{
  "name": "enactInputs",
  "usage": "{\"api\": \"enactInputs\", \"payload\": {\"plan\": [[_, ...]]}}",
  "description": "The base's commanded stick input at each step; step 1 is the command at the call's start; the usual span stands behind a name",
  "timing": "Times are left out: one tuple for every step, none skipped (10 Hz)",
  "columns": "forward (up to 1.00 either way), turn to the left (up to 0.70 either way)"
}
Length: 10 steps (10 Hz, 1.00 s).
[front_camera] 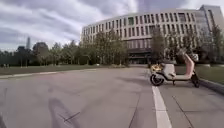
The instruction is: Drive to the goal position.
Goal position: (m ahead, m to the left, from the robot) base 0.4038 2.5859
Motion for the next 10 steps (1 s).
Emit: {"api": "enactInputs", "payload": {"plan": [[0.7, 0.0], [0.7, 0.0], [0.7, 0.0], [0.7, 0.0], [0.7, 0.0], [0.7, 0.0], [0.7, 0.0], [0.7, 0.0], [0.7, 0.0], [0.7, 0.0]]}}
